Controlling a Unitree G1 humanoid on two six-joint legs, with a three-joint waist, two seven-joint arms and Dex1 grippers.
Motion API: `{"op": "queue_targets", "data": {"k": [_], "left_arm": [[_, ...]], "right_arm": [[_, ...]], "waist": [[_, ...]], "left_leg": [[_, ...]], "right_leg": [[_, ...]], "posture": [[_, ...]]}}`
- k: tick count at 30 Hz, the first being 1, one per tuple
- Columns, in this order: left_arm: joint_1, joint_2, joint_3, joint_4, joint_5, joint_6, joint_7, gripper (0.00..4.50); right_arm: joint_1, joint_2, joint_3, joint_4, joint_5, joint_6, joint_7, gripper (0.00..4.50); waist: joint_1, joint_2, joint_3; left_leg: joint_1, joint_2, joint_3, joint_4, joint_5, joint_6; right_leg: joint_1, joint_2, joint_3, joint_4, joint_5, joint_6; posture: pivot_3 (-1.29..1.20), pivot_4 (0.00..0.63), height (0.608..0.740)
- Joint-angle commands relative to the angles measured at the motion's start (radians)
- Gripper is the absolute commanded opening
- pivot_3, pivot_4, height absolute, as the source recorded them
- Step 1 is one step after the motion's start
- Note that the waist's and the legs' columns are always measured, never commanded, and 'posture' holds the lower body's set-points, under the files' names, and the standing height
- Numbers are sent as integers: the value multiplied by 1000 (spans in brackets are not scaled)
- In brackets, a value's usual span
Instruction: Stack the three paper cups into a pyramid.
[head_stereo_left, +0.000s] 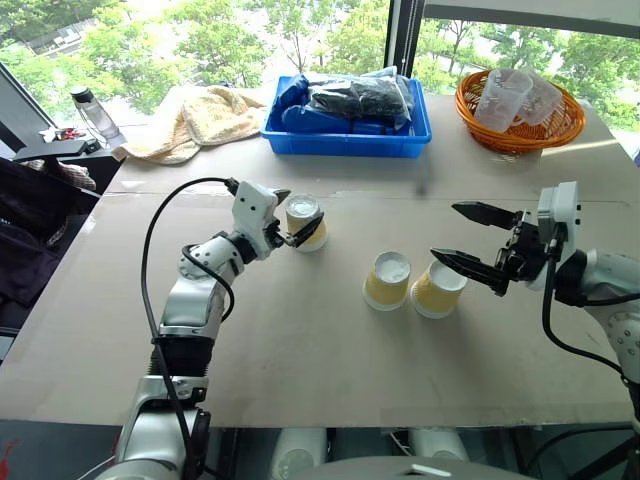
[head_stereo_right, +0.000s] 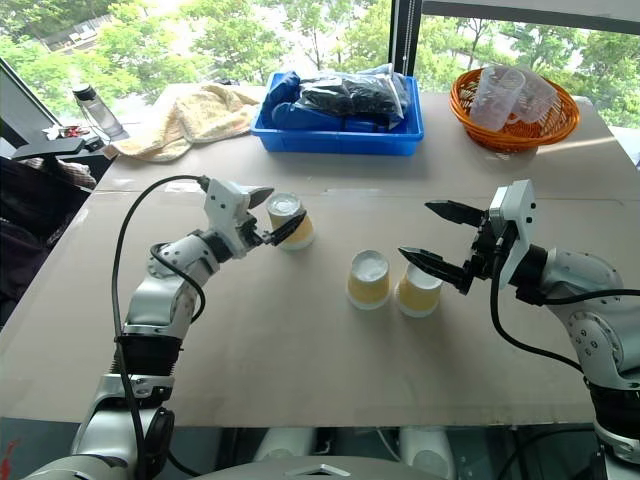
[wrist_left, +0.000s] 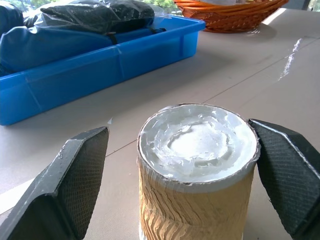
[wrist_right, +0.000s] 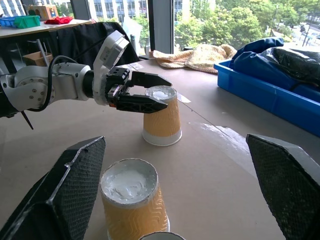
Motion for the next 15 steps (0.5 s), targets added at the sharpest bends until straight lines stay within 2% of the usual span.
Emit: {"op": "queue_targets", "data": {"k": [1,3,6,11,15], "left_arm": [[-27,-11,2,14,-15,-22,-35,4247],[-34,-16,3,22,-18,-20,-42,3745],[-45,-15,-4,32,1,-24,-44,2464],[-69,-16,-11,0,11,-29,-52,2370],[-101,-22,-27,-102,-51,13,-120,2370]], "right_arm": [[-1,5,-22,-46,16,-7,-9,4488],[0,8,-22,-53,18,-4,-15,4500],[0,11,-25,-64,28,4,-25,4500],[20,12,-51,-74,59,19,-37,4500],[54,-5,-91,-66,66,3,-5,4500]], "waist": [[0,0,0],[0,0,0],[0,0,0],[0,0,0],[3,0,0]], "left_leg": [[0,0,0,0,0,0],[-1,0,0,0,0,0],[-1,0,0,0,0,0],[-1,0,-1,0,0,0],[-2,0,-1,1,0,0]], "right_leg": [[0,0,0,0,0,0],[0,0,-1,0,0,0],[0,0,-1,0,0,0],[0,0,-1,0,0,0],[0,-1,-2,0,0,0]], "posture": [[0,150,733],[0,150,733],[0,150,733],[0,150,733],[0,150,733]]}}
